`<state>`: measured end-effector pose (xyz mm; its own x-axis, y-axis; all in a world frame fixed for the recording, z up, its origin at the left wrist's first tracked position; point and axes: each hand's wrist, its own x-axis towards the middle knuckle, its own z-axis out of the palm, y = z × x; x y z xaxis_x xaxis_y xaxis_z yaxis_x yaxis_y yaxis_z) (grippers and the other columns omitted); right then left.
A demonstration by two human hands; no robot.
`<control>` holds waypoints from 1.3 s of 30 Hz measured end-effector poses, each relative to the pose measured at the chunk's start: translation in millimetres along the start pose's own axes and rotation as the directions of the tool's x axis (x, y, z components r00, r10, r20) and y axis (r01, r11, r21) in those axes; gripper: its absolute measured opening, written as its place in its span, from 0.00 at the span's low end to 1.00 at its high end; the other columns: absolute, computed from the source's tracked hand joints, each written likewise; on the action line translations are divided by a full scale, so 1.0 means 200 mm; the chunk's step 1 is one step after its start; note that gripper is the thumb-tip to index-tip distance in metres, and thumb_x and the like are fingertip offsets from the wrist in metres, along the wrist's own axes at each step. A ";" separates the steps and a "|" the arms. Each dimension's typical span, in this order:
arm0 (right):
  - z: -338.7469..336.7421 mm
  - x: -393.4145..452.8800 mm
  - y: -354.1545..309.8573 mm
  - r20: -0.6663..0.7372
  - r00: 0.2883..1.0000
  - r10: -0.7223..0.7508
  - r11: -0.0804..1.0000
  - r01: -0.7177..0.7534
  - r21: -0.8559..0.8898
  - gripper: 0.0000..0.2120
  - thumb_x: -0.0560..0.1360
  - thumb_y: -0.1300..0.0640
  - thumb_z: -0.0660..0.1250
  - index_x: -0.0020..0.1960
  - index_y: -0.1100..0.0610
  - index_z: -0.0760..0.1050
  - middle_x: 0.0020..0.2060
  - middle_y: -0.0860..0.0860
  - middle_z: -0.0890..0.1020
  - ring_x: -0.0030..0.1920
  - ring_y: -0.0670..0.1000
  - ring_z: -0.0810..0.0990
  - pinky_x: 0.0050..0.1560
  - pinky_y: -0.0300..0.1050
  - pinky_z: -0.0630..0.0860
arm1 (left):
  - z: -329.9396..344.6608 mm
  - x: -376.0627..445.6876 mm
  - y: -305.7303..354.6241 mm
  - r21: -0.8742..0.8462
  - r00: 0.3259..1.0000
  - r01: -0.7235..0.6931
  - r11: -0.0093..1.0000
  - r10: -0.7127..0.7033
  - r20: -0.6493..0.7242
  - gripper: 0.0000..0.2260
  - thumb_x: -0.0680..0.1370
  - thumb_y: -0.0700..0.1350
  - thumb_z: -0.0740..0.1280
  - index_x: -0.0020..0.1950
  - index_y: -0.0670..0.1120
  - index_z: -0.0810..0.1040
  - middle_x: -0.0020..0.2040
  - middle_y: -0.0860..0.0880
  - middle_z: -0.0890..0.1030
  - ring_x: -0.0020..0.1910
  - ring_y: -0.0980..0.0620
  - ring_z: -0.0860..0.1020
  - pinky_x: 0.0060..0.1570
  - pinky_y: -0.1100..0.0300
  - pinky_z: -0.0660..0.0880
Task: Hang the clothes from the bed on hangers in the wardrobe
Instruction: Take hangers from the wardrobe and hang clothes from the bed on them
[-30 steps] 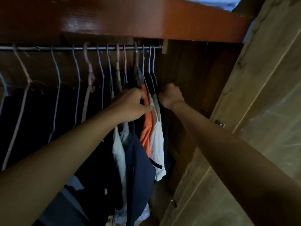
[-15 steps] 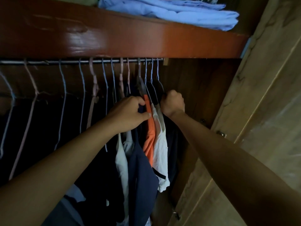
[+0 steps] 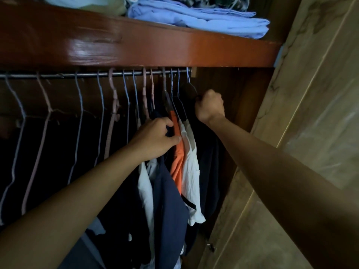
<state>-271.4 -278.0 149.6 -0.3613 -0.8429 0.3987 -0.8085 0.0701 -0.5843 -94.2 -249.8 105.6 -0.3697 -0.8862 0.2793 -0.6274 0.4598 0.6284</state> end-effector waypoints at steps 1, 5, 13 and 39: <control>0.00 -0.02 0.00 -0.003 1.000 -0.002 1.000 0.002 0.005 0.09 0.81 0.59 0.64 0.58 0.62 0.77 0.49 0.56 0.79 0.53 0.57 0.81 0.45 0.44 0.74 | 0.00 -0.01 0.00 -0.003 1.000 0.001 1.000 -0.001 -0.001 0.22 0.74 0.52 0.73 0.66 0.46 0.76 0.56 0.46 0.80 0.53 0.48 0.79 0.56 0.54 0.77; 0.04 -0.12 0.03 -0.017 0.999 0.034 0.999 -0.034 -0.023 0.12 0.81 0.58 0.62 0.58 0.65 0.77 0.55 0.63 0.81 0.56 0.64 0.80 0.45 0.45 0.70 | 0.00 -0.04 -0.02 -0.015 1.000 0.024 1.000 -0.024 -0.003 0.26 0.74 0.52 0.73 0.70 0.45 0.73 0.62 0.43 0.78 0.57 0.48 0.78 0.58 0.55 0.75; -0.05 -0.28 0.10 -0.012 0.999 0.033 0.983 -0.035 -0.183 0.13 0.81 0.55 0.61 0.57 0.63 0.78 0.56 0.62 0.81 0.56 0.65 0.79 0.48 0.49 0.73 | 0.02 -0.08 0.03 -0.038 0.991 -0.012 0.999 0.006 -0.131 0.34 0.76 0.50 0.71 0.77 0.46 0.59 0.73 0.44 0.69 0.70 0.44 0.69 0.62 0.59 0.66; -0.60 -1.04 0.61 -0.139 0.990 0.023 0.967 -0.058 -0.248 0.06 0.80 0.58 0.61 0.52 0.56 0.76 0.46 0.59 0.83 0.50 0.66 0.79 0.43 0.52 0.71 | 0.50 -0.14 0.25 -0.135 0.968 -0.249 0.959 0.251 -0.002 0.25 0.84 0.44 0.58 0.79 0.44 0.55 0.78 0.42 0.59 0.78 0.47 0.57 0.75 0.53 0.56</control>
<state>-351.2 -29.9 80.8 -0.4411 -0.7584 0.4798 -0.8763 0.2487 -0.4126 -183.6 -195.2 57.0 -0.5140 -0.7425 0.4295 -0.4173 0.6539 0.6311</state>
